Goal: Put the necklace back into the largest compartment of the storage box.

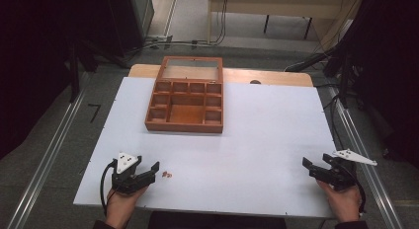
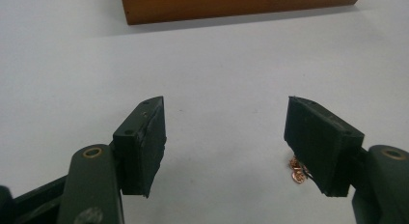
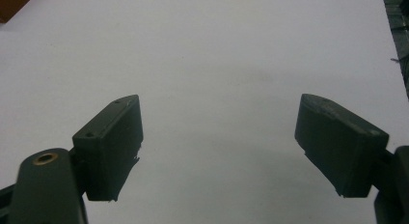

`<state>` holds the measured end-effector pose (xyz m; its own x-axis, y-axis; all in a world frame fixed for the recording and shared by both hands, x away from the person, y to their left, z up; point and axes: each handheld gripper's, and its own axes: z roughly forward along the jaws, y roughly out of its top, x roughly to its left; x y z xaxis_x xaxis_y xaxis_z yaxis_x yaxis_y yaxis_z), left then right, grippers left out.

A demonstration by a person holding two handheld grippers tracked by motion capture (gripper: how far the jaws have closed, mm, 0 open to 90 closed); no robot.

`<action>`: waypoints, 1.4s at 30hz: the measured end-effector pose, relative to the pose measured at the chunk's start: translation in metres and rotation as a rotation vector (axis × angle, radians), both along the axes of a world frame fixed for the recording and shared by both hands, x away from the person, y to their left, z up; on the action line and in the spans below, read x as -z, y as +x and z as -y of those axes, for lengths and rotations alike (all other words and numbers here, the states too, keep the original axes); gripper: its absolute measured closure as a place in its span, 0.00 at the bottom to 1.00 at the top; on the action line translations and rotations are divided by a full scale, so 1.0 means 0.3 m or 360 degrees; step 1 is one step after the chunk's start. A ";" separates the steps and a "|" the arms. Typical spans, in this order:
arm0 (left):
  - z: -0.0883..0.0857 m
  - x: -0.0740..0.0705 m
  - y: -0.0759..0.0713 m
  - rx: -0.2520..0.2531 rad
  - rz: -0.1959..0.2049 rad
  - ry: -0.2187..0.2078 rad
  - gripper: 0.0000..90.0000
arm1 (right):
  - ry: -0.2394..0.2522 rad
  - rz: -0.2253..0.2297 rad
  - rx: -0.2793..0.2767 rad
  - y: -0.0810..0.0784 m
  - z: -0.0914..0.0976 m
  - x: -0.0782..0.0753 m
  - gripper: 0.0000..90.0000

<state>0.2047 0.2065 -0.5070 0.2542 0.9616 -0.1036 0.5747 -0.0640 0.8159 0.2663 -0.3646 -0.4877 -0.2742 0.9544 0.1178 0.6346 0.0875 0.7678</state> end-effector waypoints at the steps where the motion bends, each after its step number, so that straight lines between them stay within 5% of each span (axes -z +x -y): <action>1: 0.001 0.001 -0.001 0.0002 0.0001 -0.0002 0.37 | -0.0001 0.0001 -0.0001 0.000 0.000 0.000 0.17; 23: 0.051 0.015 -0.008 0.0099 -0.0027 -0.0004 0.51 | -0.0011 -0.0002 -0.0004 0.001 -0.001 0.002 0.18; 30: 0.061 0.018 -0.011 0.0138 -0.0024 0.0013 0.65 | -0.0012 -0.0002 -0.0007 0.001 0.000 0.003 0.18; 42: 0.073 0.022 -0.006 0.0172 -0.0079 -0.0012 0.69 | -0.0018 -0.0007 -0.0009 0.001 -0.003 0.003 0.18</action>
<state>0.2029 0.1846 -0.5135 0.3506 0.9280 -0.1258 0.6044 -0.1217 0.7873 0.2667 -0.3639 -0.4887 -0.2789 0.9542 0.1083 0.6374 0.0996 0.7641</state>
